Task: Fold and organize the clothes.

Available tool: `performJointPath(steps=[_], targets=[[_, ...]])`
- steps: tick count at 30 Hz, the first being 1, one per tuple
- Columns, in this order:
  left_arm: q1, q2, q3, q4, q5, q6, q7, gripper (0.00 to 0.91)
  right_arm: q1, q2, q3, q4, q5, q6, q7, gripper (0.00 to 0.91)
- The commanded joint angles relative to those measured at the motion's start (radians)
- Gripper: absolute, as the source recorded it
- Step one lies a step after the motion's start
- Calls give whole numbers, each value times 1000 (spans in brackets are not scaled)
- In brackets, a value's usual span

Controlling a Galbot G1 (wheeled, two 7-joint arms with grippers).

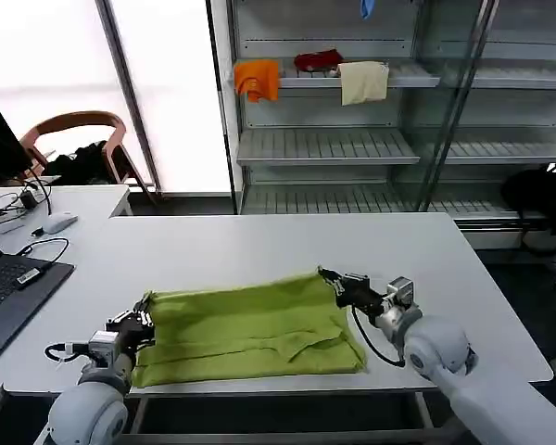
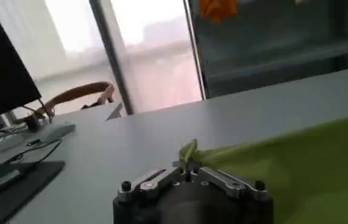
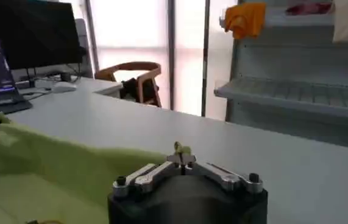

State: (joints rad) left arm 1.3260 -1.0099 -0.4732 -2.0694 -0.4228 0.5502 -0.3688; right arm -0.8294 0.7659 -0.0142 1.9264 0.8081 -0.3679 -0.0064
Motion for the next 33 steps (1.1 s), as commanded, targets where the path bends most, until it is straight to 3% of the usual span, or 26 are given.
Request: performJointPath(steps=[1, 9, 33], targets=[[21, -5, -3, -25, 3, 22, -58, 10, -85, -57, 23, 89, 12, 2, 6, 0], [91, -16, -19, -103, 21, 23, -9, 10, -150, -78, 59, 92, 8, 17, 4, 0], [171, -37, 5, -65, 121, -12, -21, 20, -244, -100, 85, 95, -4, 53, 5, 0]])
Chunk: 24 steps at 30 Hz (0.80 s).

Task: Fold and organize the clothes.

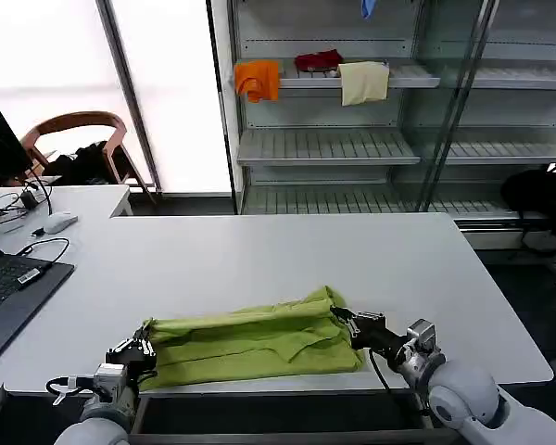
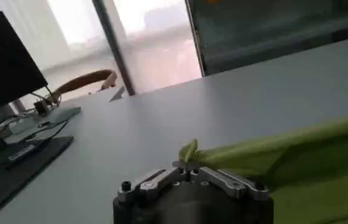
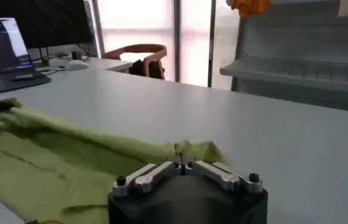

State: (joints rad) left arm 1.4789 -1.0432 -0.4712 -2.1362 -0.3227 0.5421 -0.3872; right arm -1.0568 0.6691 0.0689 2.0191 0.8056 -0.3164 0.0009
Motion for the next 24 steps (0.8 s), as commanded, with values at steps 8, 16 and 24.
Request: performJointPath(steps=[8, 16, 24], targets=[[10, -4, 2, 24, 28, -6, -2, 20, -60, -10, 27, 44, 8, 2, 8, 0], [24, -15, 4, 28, 89, -3, -2, 907, -98, -10, 33, 45, 0, 10, 13, 0], [96, 49, -44, -22, 228, 34, -9, 907, -108, -5, 46, 52, -1, 15, 33, 0]])
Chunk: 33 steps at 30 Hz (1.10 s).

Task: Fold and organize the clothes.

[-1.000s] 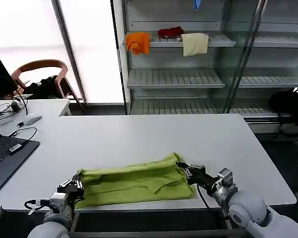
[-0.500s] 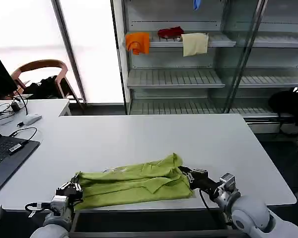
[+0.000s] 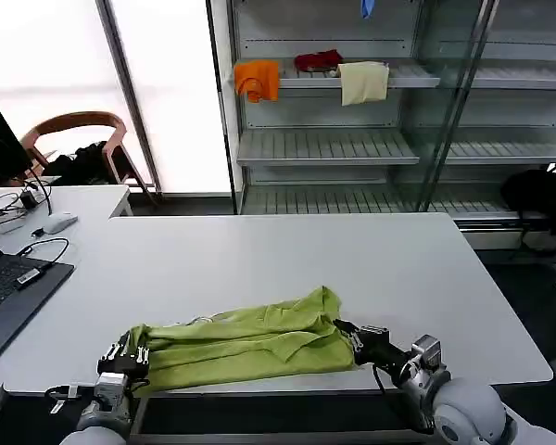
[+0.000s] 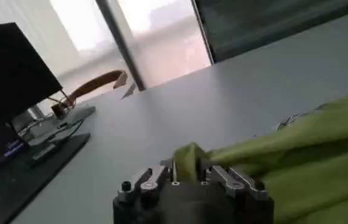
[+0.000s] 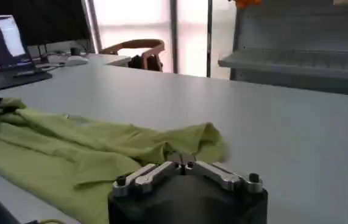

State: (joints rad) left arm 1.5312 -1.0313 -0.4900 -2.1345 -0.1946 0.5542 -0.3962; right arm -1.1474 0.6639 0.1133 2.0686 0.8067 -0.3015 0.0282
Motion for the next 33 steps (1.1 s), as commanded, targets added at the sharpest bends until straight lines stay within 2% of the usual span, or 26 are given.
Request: performJointPath(steps=[1, 7, 11, 15, 16, 17, 19, 22, 23, 26, 33], targets=[[55, 43, -38, -26, 100, 22, 2, 907, -16, -1, 4, 6, -1, 0, 6, 0], [169, 85, -175, -55, 81, 19, 19, 907, -13, 4, 44, 37, 15, 17, 28, 0], [182, 28, -245, -109, -31, 0, -6, 907, -24, 19, 66, 45, 13, 49, 81, 0], [178, -70, -244, -196, -135, -17, -11, 907, -54, 39, 108, 56, 15, 67, 124, 393], [169, -106, -226, -207, -181, -42, -19, 907, -68, 43, 127, 60, 22, 73, 132, 534], [156, -120, -218, -215, -188, -56, -25, 907, -75, 46, 138, 63, 28, 76, 136, 544], [116, -201, -178, -222, -224, -83, -25, 907, -106, 53, 168, 70, 43, 84, 154, 605], [78, -283, -132, -215, -243, -89, -24, 907, -149, 60, 207, 74, 47, 106, 175, 675], [72, -295, -123, -210, -249, -89, -26, 907, -154, 62, 213, 75, 49, 110, 178, 756], [61, -333, -112, -157, -248, -118, -29, 907, -178, 62, 240, 76, 60, 117, 182, 887], [81, -352, -115, -61, -243, -204, -36, 907, -200, 82, 285, 71, 107, 138, 182, 907]])
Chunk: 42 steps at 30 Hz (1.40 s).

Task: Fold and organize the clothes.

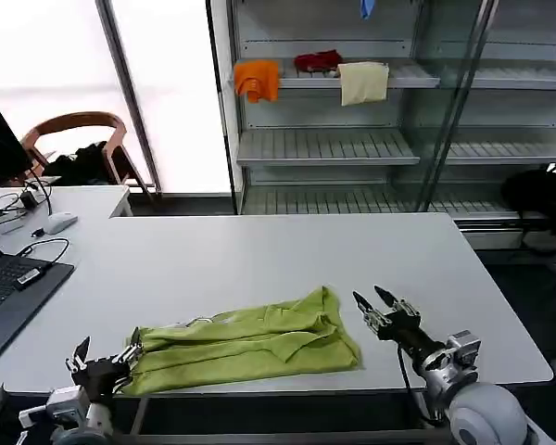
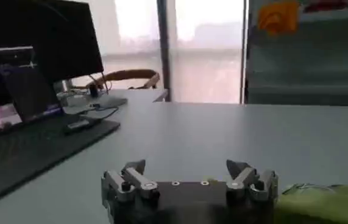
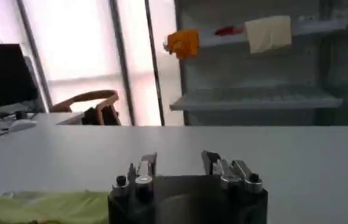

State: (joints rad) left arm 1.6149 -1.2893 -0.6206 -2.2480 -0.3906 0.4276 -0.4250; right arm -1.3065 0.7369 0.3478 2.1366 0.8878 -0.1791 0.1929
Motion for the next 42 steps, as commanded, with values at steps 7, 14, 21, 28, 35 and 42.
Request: performJointPath(steps=[7, 14, 21, 28, 35, 42], targets=[[0, -116, 53, 90, -21, -119, -2, 907, -55, 35, 72, -12, 24, 25, 33, 907], [-25, -118, 74, 145, -28, -132, 7, 514, -75, 36, 103, -20, 26, 30, 43, 907], [-37, -113, 87, 162, -87, -129, 34, 20, -81, 40, 116, -19, 24, 30, 50, 907], [-44, -114, 118, 170, -78, -178, 56, 0, -78, 48, 115, -18, 13, 31, 48, 907], [-122, -79, 112, 174, -54, -173, 55, 0, -77, 52, 116, -17, 5, 35, 47, 907], [-187, -18, 52, 220, -101, -148, 48, 0, -85, 46, 126, -22, 2, 53, 46, 907]])
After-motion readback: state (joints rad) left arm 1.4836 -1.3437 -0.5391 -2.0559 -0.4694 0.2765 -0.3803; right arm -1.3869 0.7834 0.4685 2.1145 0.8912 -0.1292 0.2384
